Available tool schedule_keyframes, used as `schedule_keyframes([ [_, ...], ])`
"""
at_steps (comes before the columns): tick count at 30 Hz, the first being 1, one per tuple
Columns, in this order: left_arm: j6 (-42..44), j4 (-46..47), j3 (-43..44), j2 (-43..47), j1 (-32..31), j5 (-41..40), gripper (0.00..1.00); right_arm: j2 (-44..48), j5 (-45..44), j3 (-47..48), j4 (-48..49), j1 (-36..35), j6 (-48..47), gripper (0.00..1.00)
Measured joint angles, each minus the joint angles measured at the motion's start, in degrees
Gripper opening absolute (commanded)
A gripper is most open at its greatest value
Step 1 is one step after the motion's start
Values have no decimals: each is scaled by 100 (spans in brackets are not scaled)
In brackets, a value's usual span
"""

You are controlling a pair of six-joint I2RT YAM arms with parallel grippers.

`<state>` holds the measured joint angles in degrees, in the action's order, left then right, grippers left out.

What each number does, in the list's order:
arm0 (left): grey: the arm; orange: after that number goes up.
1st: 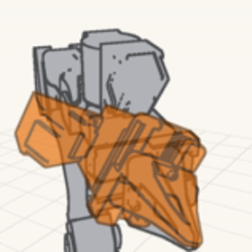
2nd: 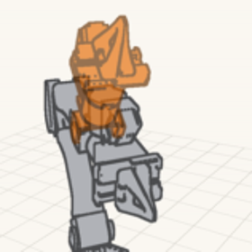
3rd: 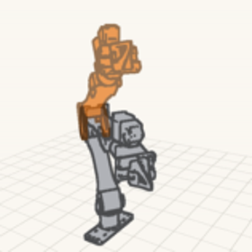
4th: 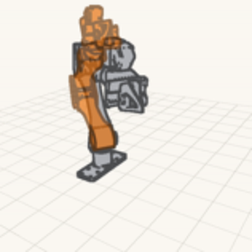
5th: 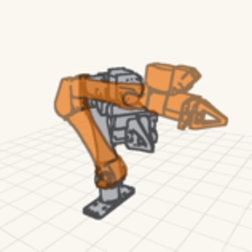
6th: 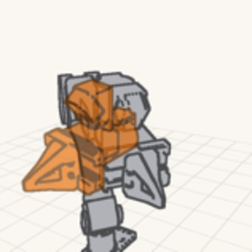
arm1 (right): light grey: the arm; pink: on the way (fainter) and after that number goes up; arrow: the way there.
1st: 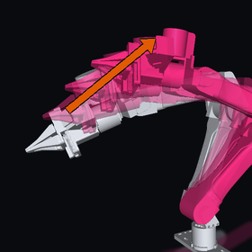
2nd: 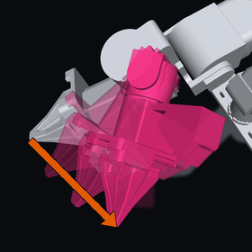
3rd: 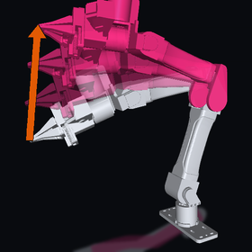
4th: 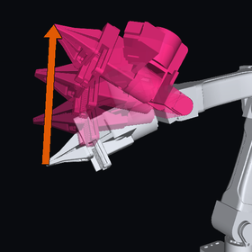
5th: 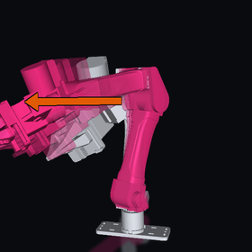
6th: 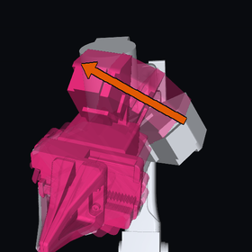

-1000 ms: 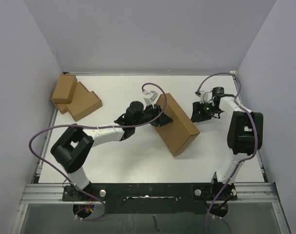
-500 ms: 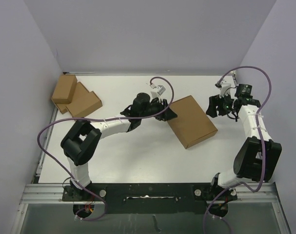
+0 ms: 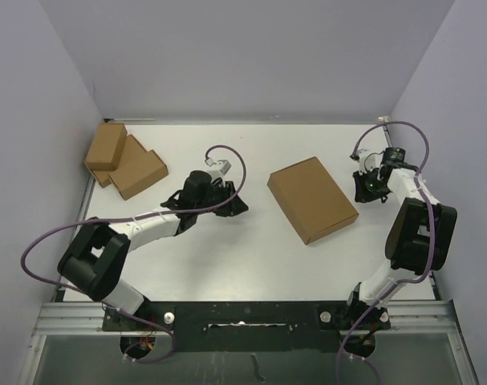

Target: Fold the paper box

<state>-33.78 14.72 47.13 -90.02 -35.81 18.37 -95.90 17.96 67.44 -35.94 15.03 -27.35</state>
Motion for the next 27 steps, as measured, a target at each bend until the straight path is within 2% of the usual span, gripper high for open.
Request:
schedule_keyframes([
  [5, 11, -302, -308, 675, 463, 17, 30, -190, 431, -260, -387, -98, -437, 2],
  [9, 28, -323, -529, 1327, 752, 81, 33, 4, 651, -564, -754, -791, -610, 3],
  [12, 76, -487, -601, 1744, 820, 173, 39, 216, 769, -570, -833, -1226, -588, 5],
  [15, 205, -752, -599, 2144, 844, 243, 52, 516, 754, -466, -916, -1137, -520, 11],
  [17, 332, -1001, -566, 2444, 863, 291, 70, 675, 807, -269, -1021, -940, -522, 20],
  [18, 402, -1117, -522, 2566, 887, 310, 78, 778, 863, -114, -1119, -826, -540, 29],
  [20, 485, -1353, -358, 2822, 986, 369, 93, 1056, 986, 264, -1298, -645, -621, 52],
  [21, 518, -1451, -243, 2949, 1071, 398, 97, 1255, 1058, 472, -1353, -588, -656, 68],
  [23, 570, -1652, 59, 3123, 1272, 463, 98, 1709, 1241, 927, -1429, -568, -774, 99],
  [27, 588, -2166, 1088, 3165, 1759, 704, 98, 2516, 1641, 1888, -1401, -575, -785, 98],
])
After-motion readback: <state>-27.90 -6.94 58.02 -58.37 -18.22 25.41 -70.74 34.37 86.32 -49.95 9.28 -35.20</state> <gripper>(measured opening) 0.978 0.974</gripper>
